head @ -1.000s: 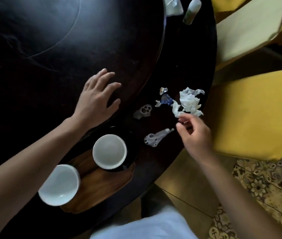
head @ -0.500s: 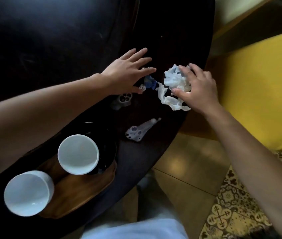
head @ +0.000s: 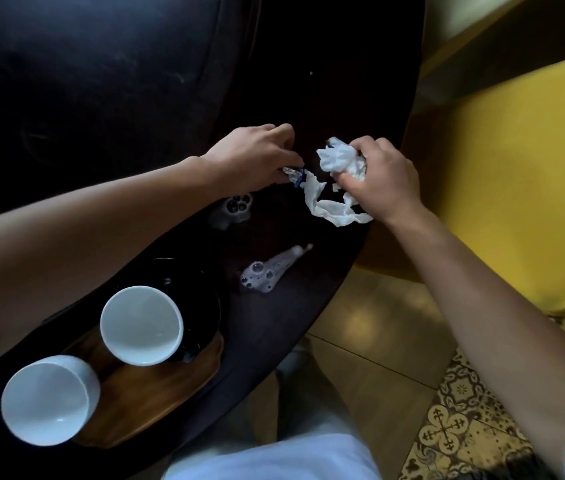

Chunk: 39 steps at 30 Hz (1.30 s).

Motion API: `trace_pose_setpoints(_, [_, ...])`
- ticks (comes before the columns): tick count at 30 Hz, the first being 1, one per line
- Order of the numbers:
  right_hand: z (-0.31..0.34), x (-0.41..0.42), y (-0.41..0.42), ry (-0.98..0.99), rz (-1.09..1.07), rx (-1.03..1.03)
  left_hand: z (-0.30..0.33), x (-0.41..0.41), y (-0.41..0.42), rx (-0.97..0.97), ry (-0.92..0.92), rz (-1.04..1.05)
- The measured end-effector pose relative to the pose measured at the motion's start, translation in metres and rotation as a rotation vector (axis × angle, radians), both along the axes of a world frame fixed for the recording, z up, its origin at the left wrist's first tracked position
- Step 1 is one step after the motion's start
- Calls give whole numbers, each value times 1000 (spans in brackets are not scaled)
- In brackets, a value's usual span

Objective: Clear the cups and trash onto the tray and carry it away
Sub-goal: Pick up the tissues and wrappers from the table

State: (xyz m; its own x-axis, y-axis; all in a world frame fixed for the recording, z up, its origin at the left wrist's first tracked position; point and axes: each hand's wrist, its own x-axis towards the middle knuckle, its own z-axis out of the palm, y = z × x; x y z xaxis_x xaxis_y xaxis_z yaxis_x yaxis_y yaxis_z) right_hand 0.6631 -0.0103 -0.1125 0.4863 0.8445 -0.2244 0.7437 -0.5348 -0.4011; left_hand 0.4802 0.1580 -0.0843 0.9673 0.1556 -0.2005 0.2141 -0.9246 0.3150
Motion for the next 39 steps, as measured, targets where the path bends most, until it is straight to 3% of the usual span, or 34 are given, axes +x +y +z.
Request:
trace_pose_setpoints(6, [0,1,3,64,-81,43,-2,-2,-1,-62,-70,60])
trace_pose_setpoints(15, [14,16,-1,248,-445,333,6,-4,2,-144,-136,254])
trace_pose_setpoints(23, [37,1,-38,368,-202,167,15,-20,-21,-222,-100,312])
trace_pose_setpoints(30, [32,-30,-48,253,37,149,15,-28,-18,-283,-76,113])
trace_pose_setpoints(39, [9,-33,-46,140,79,22,11,-24,-23,-183,-33,39])
